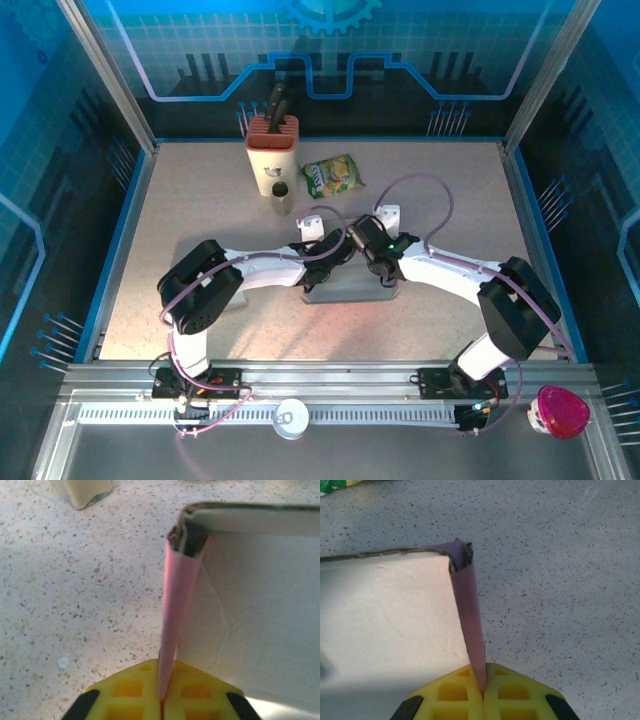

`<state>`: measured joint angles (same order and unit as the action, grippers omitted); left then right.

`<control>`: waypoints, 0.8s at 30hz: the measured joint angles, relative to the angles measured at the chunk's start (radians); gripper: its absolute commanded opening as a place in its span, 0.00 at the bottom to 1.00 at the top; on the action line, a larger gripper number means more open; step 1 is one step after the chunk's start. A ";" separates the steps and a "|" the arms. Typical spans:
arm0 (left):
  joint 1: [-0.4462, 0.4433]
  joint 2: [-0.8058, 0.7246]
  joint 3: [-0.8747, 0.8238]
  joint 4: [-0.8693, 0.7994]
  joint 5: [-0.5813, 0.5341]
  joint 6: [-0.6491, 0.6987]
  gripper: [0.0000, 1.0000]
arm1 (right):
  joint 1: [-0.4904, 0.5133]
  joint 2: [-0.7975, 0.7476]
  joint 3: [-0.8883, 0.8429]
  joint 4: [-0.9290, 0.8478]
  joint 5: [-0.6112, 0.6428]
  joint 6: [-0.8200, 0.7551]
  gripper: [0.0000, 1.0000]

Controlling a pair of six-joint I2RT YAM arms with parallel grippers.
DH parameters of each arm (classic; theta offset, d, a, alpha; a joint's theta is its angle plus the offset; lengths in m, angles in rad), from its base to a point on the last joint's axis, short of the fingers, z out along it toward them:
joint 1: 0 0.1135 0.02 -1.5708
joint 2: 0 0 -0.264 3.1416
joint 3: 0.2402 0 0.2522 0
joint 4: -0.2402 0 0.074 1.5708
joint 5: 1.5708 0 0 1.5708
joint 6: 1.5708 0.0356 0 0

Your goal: Fold the paper box

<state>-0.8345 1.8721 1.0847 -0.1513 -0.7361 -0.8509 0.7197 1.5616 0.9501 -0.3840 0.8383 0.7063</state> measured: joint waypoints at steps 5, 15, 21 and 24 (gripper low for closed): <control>0.000 -0.060 -0.101 0.084 0.058 0.077 0.59 | 0.010 0.001 -0.031 -0.029 0.015 0.002 0.00; 0.012 -0.208 -0.113 0.086 0.207 0.143 0.72 | 0.010 0.002 -0.034 -0.045 0.017 0.016 0.00; 0.032 -0.254 -0.126 0.030 0.211 0.142 0.69 | 0.003 0.005 -0.034 -0.066 0.016 0.029 0.00; 0.035 -0.318 -0.137 0.008 0.209 0.135 0.68 | -0.008 0.023 -0.027 -0.088 0.012 0.043 0.00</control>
<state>-0.7990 1.5543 0.9474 -0.1429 -0.5266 -0.7155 0.7116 1.5841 0.9226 -0.4721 0.8501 0.7498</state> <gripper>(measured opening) 0.693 0.041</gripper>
